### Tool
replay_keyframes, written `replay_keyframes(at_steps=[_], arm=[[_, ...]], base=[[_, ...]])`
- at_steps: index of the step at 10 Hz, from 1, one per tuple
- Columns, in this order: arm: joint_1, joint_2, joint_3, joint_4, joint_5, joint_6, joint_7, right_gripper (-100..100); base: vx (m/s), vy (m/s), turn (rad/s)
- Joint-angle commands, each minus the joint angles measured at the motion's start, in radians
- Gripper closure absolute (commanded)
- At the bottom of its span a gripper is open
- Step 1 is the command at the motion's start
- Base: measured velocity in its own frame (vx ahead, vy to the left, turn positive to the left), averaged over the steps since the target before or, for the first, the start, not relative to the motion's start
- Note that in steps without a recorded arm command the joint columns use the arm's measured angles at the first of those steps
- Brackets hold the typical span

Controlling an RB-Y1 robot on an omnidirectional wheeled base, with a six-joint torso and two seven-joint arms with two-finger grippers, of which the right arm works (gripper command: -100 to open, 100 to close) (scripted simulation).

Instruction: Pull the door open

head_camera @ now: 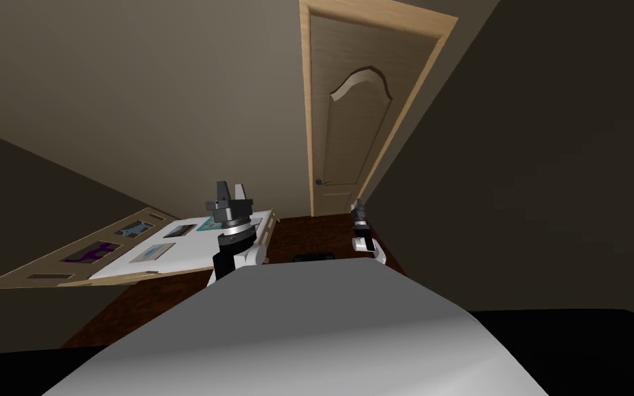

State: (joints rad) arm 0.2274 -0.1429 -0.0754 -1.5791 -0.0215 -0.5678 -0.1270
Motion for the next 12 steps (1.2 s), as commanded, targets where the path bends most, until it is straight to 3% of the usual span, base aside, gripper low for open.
replay_keyframes(at_steps=[1, 12], arm=[[-0.019, -0.006, -0.002, 0.042, 0.001, -0.002, 0.000, -100], [-0.113, -0.037, -0.009, 0.277, 0.009, -0.019, -0.001, -100]], base=[[0.104, 0.050, 0.043], [0.098, 0.037, 0.051]])
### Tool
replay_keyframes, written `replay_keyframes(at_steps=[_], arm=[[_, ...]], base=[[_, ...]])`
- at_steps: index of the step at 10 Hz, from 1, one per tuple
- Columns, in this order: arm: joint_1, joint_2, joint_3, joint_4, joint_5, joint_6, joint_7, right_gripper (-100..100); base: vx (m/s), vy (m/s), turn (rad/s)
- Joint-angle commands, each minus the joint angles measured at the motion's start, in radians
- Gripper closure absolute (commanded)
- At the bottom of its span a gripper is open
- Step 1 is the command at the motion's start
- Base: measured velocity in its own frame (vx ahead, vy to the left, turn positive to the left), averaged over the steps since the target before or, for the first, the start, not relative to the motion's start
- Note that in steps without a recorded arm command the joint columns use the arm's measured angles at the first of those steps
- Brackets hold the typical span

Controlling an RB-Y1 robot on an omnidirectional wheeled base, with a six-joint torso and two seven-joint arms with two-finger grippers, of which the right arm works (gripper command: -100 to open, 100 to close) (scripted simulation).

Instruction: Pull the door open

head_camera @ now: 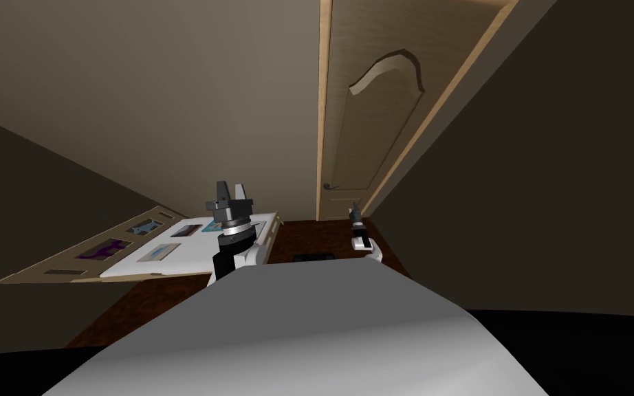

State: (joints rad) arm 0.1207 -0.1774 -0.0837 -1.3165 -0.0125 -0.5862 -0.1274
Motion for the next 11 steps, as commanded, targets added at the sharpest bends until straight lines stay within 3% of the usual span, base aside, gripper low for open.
replay_keyframes(at_steps=[1, 11], arm=[[-0.015, -0.006, -0.001, 0.036, 0.001, -0.002, 0.000, -100], [-0.110, -0.035, -0.008, 0.272, 0.009, -0.019, -0.001, -100]], base=[[0.118, 0.036, 0.055], [0.124, 0.033, 0.057]])
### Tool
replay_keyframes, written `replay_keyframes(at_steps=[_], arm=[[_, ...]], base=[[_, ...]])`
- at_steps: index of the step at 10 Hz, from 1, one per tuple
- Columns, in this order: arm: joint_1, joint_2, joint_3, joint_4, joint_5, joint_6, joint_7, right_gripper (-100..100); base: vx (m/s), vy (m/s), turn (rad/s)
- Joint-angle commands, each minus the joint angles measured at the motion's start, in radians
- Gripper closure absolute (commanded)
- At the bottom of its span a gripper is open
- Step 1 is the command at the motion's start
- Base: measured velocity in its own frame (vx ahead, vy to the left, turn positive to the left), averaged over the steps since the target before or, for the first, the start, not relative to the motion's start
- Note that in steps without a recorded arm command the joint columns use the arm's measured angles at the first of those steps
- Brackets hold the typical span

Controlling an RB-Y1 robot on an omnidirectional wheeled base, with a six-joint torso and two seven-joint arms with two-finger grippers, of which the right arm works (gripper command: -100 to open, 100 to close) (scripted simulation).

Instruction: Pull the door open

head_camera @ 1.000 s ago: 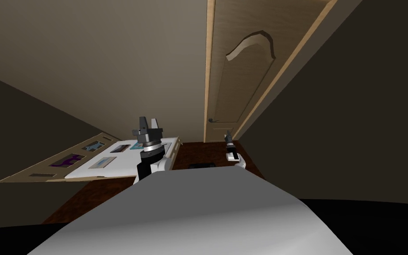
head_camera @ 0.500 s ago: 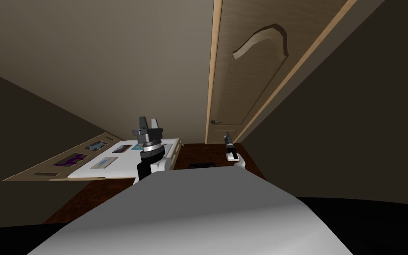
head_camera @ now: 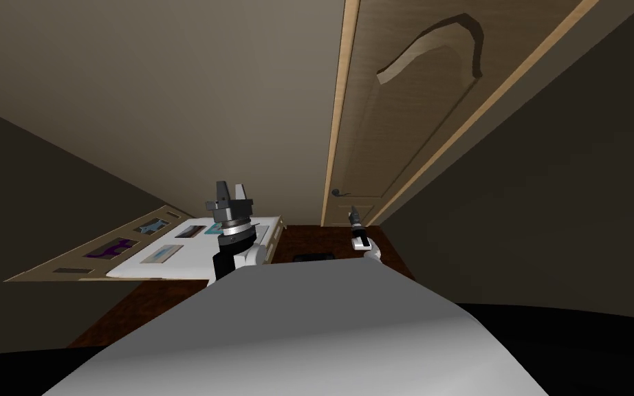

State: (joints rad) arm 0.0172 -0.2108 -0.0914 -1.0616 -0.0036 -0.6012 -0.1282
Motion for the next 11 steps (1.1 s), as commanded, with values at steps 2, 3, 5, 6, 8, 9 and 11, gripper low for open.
replay_keyframes(at_steps=[2, 3, 5, 6, 8, 9, 11], arm=[[-0.020, -0.006, -0.002, 0.050, 0.001, -0.007, 0.000, -100], [-0.031, -0.009, -0.002, 0.077, 0.002, -0.009, 0.000, -100], [-0.051, -0.015, -0.004, 0.127, 0.004, -0.012, 0.000, -100], [-0.058, -0.017, -0.004, 0.146, 0.005, -0.014, 0.000, -100], [-0.069, -0.020, -0.005, 0.173, 0.006, -0.016, 0.000, -100], [-0.067, -0.020, -0.005, 0.166, 0.005, -0.014, -0.001, -100], [-0.058, -0.048, -0.020, 0.189, -0.006, -0.033, -0.019, -100]], base=[[0.101, 0.014, 0.040], [0.103, 0.009, 0.056], [0.142, 0.022, 0.066], [0.153, 0.024, 0.040], [0.105, 0.015, 0.035], [0.037, 0.006, 0.005], [0.174, 0.055, 0.137]])
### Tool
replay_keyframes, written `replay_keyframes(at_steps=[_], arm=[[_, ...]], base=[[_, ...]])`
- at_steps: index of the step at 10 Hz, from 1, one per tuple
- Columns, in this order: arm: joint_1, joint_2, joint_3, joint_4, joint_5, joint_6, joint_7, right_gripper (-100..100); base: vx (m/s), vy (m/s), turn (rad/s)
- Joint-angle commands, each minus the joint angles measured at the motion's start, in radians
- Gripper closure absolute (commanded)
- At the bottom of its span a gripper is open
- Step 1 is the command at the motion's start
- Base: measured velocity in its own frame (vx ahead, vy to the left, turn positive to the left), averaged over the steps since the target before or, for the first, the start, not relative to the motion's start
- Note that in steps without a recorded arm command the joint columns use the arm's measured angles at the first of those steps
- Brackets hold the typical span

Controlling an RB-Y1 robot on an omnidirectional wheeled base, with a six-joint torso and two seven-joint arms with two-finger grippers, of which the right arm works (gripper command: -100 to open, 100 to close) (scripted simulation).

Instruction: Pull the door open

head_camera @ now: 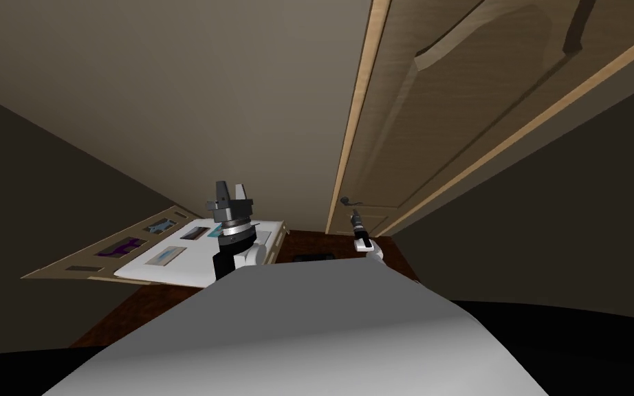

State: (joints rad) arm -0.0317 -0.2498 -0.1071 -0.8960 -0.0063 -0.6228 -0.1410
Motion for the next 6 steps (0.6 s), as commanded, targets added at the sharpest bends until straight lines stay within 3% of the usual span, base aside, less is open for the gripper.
replay_keyframes(at_steps=[1, 2, 3, 6], arm=[[-0.007, -0.016, -0.008, 0.029, -0.006, -0.016, -0.012, -100], [-0.003, -0.025, -0.013, 0.036, -0.010, -0.021, -0.018, -100], [0.007, -0.052, -0.028, 0.057, -0.021, -0.039, -0.036, -100], [0.024, -0.100, -0.054, 0.093, -0.041, -0.069, -0.068, -100]], base=[[0.162, 0.037, 0.071], [0.115, 0.034, 0.079], [0.162, 0.048, 0.199], [0.219, 0.015, 0.171]])
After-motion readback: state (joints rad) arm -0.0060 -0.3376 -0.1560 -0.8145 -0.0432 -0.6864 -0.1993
